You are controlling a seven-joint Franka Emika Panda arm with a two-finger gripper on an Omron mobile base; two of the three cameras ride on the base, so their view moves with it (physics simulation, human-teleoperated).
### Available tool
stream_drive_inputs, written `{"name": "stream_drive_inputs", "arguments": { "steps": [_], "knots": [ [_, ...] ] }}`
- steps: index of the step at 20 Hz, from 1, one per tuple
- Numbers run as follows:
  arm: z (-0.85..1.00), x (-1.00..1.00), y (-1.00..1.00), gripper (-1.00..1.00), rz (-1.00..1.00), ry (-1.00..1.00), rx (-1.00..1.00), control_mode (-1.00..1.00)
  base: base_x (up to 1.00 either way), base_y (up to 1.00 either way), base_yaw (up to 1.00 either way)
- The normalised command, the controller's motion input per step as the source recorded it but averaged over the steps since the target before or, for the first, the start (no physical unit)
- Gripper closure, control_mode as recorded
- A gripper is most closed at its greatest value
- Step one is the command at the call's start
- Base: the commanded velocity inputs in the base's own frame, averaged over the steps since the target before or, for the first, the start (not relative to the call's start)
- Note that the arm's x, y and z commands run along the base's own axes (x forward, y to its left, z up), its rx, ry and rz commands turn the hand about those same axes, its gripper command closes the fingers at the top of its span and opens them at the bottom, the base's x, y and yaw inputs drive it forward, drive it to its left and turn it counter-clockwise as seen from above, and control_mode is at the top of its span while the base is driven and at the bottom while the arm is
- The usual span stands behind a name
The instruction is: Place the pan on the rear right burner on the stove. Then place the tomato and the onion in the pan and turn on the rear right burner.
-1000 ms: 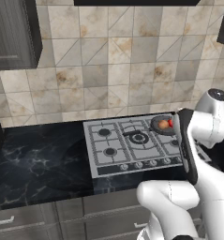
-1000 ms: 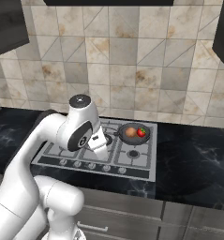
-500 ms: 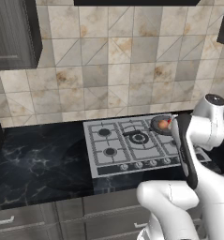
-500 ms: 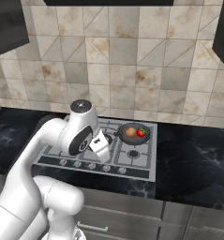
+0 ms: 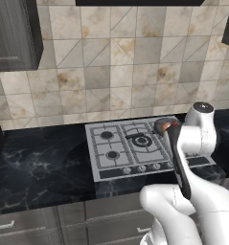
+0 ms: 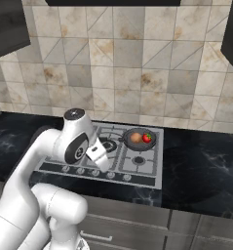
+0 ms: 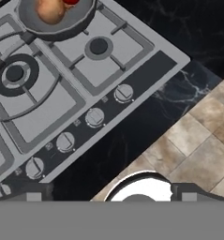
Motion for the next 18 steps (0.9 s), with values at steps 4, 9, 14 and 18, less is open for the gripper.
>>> {"name": "stream_drive_inputs", "arguments": {
  "steps": [4,9,14,18],
  "knots": [
    [-0.32,0.0,0.0,-1.0,0.04,0.0,0.0,-1.0,0.0,0.0,0.0],
    [-0.25,0.0,0.0,-1.0,0.03,0.0,0.0,-1.0,0.0,0.0,0.0],
    [-0.24,0.0,0.0,-1.0,0.0,0.0,-0.01,-1.0,0.0,0.0,0.0],
    [-0.2,0.04,0.0,-1.0,0.0,0.0,0.0,-1.0,0.0,0.0,0.0]
  ]
}}
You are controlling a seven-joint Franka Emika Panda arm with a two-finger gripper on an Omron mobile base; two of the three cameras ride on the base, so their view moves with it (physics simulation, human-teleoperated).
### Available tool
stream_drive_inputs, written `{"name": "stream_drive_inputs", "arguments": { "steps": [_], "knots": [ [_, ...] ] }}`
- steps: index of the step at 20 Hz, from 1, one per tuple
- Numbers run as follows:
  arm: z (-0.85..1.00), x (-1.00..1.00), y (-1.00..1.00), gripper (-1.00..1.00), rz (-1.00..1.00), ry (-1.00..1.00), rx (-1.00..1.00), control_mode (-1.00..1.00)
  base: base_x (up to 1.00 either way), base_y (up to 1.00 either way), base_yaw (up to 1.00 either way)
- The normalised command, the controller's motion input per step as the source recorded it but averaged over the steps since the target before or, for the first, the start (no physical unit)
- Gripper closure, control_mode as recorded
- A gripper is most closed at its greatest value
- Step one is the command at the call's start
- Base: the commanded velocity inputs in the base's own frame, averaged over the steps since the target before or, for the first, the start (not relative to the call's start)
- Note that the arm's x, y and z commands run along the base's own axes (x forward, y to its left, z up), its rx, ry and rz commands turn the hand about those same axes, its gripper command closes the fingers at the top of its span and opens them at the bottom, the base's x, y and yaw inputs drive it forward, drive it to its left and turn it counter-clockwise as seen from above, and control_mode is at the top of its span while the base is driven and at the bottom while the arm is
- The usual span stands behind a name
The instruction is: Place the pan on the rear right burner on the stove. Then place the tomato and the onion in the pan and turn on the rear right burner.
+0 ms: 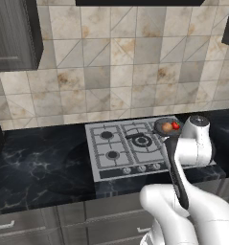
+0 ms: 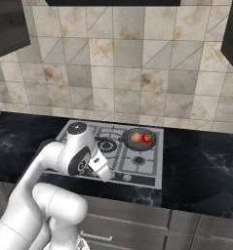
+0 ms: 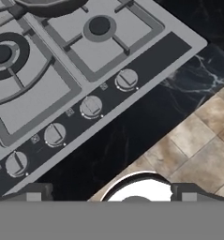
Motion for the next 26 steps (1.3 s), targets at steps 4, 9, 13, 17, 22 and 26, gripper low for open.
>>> {"name": "stream_drive_inputs", "arguments": {
  "steps": [4,9,13,17,22,26],
  "knots": [
    [-0.14,0.07,0.0,-1.0,0.02,0.0,0.0,-1.0,0.0,0.0,0.0],
    [-0.06,0.12,0.0,-1.0,0.03,0.0,0.0,-1.0,0.0,0.0,0.0],
    [-0.04,0.07,0.0,-1.0,0.02,0.0,0.0,-1.0,0.0,0.0,0.0],
    [-0.05,0.01,-0.01,-1.0,0.01,0.0,0.0,-1.0,0.0,0.0,0.0],
    [-0.08,0.04,-0.05,-1.0,0.0,0.0,0.0,-1.0,0.0,0.0,0.0],
    [-0.11,0.12,-0.06,-1.0,0.01,0.0,0.0,-1.0,0.0,0.0,0.0]
  ]
}}
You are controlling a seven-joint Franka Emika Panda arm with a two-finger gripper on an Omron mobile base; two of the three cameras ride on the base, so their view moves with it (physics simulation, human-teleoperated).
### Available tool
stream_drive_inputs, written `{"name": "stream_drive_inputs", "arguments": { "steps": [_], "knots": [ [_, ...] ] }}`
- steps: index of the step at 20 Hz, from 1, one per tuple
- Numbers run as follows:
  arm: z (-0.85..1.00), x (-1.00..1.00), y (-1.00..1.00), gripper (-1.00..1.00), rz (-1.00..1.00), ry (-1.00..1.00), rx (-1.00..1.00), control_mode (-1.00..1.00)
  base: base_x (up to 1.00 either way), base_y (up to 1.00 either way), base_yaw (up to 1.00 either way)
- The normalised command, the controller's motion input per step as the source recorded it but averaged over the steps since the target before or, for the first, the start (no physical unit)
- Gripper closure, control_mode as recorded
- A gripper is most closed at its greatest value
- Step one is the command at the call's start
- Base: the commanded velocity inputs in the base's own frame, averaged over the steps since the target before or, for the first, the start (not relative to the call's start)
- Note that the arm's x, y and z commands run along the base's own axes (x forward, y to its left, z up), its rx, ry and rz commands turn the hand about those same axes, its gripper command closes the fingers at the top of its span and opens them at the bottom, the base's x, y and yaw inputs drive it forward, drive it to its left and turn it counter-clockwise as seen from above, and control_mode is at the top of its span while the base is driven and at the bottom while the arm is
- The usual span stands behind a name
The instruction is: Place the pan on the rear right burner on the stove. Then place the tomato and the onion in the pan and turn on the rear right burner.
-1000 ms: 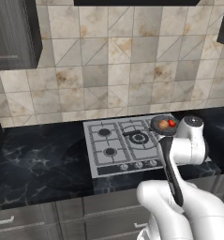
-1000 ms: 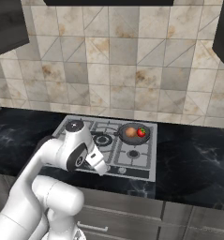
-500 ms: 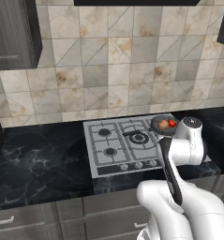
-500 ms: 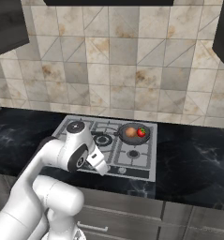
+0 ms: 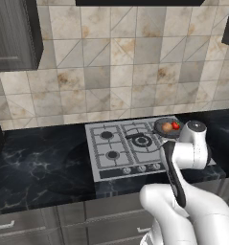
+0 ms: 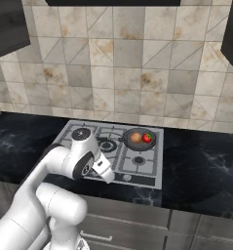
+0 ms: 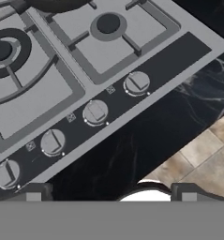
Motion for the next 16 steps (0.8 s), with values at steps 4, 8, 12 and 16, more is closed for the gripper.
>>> {"name": "stream_drive_inputs", "arguments": {
  "steps": [4,8,12,16],
  "knots": [
    [-0.13,0.18,-0.06,-1.0,0.01,0.0,0.0,-1.0,0.0,0.0,0.0],
    [-0.14,0.13,-0.04,-1.0,0.01,0.0,0.0,-1.0,0.0,0.0,0.0],
    [-0.25,0.08,0.0,-1.0,0.0,0.0,0.0,-1.0,0.0,0.0,0.0],
    [-0.26,0.1,0.0,-1.0,0.0,0.0,0.0,-1.0,0.0,0.0,0.0]
  ]
}}
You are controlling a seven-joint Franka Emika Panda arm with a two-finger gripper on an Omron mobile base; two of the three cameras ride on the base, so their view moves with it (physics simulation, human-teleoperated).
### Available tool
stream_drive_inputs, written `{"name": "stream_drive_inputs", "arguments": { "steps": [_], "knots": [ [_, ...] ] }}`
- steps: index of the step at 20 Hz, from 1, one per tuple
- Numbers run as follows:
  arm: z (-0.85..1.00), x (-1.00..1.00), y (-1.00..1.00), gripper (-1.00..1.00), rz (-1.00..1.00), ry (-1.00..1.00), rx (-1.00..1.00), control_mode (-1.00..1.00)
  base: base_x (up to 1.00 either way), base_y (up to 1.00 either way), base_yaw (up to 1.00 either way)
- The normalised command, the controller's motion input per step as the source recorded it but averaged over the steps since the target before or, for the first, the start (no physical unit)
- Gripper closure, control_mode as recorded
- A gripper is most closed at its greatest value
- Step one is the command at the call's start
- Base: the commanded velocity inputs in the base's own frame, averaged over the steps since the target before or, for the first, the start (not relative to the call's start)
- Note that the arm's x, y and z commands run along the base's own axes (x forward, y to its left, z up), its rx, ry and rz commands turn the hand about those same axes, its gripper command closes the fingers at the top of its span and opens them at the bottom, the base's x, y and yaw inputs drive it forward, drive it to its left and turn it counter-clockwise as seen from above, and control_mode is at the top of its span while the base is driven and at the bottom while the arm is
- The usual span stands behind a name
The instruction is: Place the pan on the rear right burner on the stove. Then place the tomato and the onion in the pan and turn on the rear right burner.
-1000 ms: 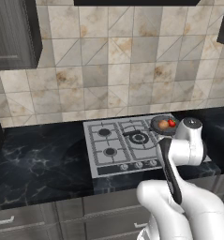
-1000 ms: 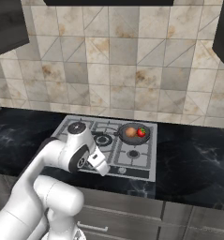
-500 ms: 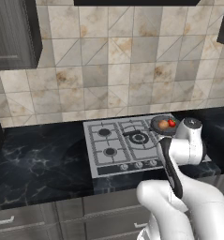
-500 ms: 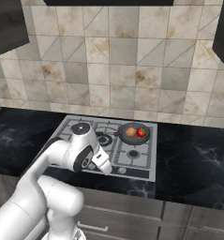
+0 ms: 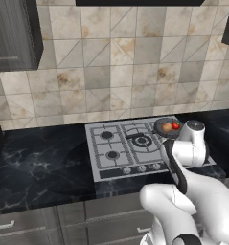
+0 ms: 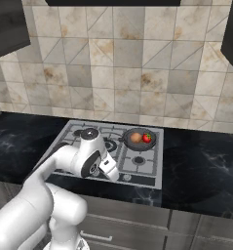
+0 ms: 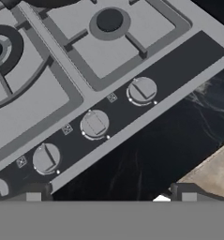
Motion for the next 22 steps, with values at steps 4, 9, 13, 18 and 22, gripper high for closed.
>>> {"name": "stream_drive_inputs", "arguments": {
  "steps": [4,9,13,18,22],
  "knots": [
    [-0.3,0.14,0.0,-1.0,0.0,0.0,-0.01,-1.0,0.0,0.0,0.0],
    [-0.31,0.2,0.0,-1.0,0.0,0.0,-0.03,-1.0,0.0,0.0,0.0],
    [-0.28,0.13,0.0,-1.0,0.0,0.0,-0.05,-1.0,0.0,0.0,0.0],
    [-0.26,0.09,0.0,-1.0,0.0,0.0,-0.04,-1.0,0.0,0.0,0.0],
    [-0.13,0.0,0.01,-1.0,0.0,0.0,0.0,-1.0,0.0,0.0,0.0]
  ]
}}
